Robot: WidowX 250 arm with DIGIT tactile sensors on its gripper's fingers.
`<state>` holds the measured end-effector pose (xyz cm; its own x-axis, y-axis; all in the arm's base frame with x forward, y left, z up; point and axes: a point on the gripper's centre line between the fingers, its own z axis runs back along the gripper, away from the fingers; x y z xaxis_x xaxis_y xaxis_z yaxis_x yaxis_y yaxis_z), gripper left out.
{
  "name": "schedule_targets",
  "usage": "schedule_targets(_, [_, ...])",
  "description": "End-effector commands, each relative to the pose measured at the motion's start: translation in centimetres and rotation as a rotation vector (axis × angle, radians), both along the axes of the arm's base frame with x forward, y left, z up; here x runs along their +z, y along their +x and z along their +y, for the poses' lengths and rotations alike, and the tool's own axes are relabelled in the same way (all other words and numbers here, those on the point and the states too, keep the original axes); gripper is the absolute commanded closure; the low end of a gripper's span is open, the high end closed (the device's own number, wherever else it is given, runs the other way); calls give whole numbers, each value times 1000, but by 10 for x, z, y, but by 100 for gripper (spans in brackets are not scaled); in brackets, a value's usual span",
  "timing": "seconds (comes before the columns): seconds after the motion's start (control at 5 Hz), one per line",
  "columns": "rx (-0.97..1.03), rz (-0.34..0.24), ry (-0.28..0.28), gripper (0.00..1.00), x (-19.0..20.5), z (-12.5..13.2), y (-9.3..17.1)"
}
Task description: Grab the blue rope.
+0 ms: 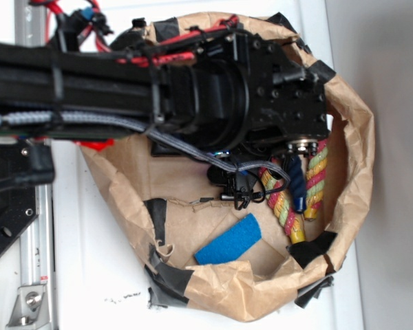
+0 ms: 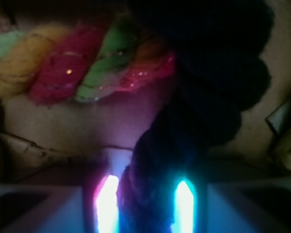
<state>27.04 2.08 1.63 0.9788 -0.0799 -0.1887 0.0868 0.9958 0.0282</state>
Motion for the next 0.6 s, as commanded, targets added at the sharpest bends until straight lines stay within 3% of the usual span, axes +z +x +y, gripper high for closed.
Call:
schedule_targets(0.0, [189, -270, -5, 100, 105, 2, -5])
schedule_targets(0.2, [287, -304, 13, 100, 147, -4, -5])
schedule_targets(0.4, [365, -293, -1, 100, 138, 0, -6])
